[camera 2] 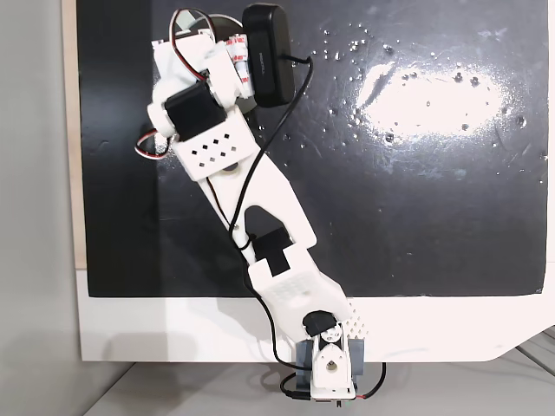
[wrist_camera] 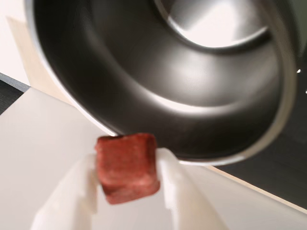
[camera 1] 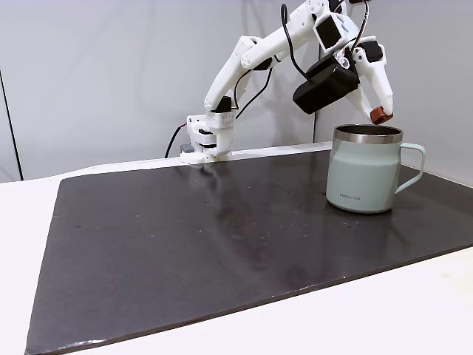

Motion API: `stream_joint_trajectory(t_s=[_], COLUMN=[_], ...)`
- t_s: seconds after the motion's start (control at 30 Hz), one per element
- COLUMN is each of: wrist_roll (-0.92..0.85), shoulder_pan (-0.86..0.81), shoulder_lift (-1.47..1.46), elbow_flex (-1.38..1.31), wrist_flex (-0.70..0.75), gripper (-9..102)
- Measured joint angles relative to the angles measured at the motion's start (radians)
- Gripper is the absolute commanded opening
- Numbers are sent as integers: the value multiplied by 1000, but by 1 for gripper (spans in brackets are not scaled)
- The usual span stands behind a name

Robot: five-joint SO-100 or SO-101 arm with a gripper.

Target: Grasp a cube and put it in the cup.

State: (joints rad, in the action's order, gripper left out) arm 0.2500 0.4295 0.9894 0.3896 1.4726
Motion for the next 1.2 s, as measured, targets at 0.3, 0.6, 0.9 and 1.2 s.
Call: stream_joint_trajectory(t_s=[0.3, 0.6, 0.9, 1.2], wrist_roll=[0, 48, 64, 63], shoulder_pan=[-2, -32, -37, -37], shoulder_lift=[0, 0, 0, 0], elbow_flex=[0, 0, -8, -8], wrist_flex=[0, 21, 31, 40], gripper=[2, 26, 26, 24])
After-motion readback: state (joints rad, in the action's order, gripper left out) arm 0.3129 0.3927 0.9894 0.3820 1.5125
